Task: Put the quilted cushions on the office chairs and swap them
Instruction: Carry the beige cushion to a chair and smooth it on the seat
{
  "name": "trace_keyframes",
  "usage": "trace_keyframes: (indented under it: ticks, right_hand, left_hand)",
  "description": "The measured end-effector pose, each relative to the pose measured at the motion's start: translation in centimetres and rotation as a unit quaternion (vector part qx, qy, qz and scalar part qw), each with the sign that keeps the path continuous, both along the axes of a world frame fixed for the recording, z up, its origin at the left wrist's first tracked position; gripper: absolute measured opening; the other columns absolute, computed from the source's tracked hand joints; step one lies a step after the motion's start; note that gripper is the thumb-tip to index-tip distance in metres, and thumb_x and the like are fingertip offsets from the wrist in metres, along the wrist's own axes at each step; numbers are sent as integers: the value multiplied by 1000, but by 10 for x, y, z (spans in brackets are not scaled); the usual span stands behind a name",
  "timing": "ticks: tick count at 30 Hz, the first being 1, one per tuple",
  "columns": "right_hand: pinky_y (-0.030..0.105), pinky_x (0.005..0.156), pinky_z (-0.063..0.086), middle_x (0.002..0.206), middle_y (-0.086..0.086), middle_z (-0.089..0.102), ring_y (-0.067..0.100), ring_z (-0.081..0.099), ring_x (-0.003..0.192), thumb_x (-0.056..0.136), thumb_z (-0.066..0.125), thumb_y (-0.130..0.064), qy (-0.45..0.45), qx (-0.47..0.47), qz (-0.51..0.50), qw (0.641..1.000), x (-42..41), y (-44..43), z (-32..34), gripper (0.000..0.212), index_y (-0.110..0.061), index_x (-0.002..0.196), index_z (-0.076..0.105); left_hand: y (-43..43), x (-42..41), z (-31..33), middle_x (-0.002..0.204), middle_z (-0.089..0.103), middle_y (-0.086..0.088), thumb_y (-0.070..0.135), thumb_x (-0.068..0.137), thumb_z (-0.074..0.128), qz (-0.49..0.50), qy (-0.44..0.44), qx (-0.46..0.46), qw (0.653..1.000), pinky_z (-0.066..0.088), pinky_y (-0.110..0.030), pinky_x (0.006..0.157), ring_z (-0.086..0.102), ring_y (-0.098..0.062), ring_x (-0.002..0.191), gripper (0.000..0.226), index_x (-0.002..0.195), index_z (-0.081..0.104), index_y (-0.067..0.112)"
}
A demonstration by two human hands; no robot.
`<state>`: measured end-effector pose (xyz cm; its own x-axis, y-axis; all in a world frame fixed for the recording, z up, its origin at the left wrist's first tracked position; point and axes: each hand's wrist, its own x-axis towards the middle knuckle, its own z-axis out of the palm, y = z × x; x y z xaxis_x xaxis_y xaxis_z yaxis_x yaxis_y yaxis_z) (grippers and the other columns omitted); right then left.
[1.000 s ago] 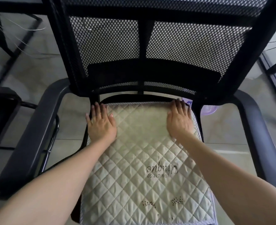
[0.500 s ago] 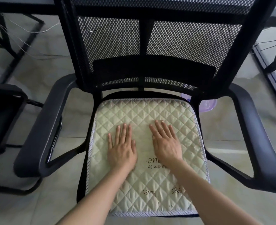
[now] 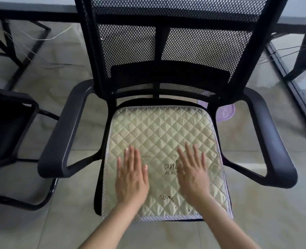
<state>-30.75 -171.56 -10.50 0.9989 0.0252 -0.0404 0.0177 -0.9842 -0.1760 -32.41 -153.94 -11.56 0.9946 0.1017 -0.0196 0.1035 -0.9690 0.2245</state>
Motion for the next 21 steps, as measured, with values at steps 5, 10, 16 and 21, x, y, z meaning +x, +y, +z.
trace_keyframes:
  ticks: [5, 10, 16, 21]
  right_hand:
    - [38, 114, 9, 149, 0, 33, 24, 32, 140, 97, 21, -38, 54, 16, 39, 998, -39, 31, -25, 50, -23, 139, 45]
    - [36, 116, 5, 152, -6, 25, 16, 18, 143, 97, 26, -39, 36, 4, 10, 999, -41, -3, -31, 49, -27, 143, 36]
    - [29, 116, -8, 155, -5, 24, 11, 13, 143, 93, 15, -47, 49, 0, -52, 997, -46, -52, -24, 59, -26, 145, 32]
    - [31, 119, -6, 157, -13, -4, 13, -7, 147, 92, 15, -54, 133, 57, -78, 986, -47, -80, -8, 63, -31, 150, 8]
  left_hand:
    - [-25, -34, -21, 151, 34, -1, 40, 97, 5, -59, 52, 5, 997, 4, -42, 116, 2, -13, 148, 59, 143, 33, 15]
    - [8, -38, -34, 155, 22, 7, 45, 95, 8, -19, 66, 47, 997, -3, -43, 117, -19, -8, 145, 57, 147, 22, 28]
    - [43, -40, -24, 150, 30, 4, 45, 95, 3, 19, 93, 44, 995, -11, -32, 116, 32, -19, 140, 60, 144, 30, 21]
    - [55, -41, -12, 158, 3, 6, 51, 86, 0, 25, 124, 23, 992, -17, -33, 113, 3, -19, 149, 65, 146, 1, 27]
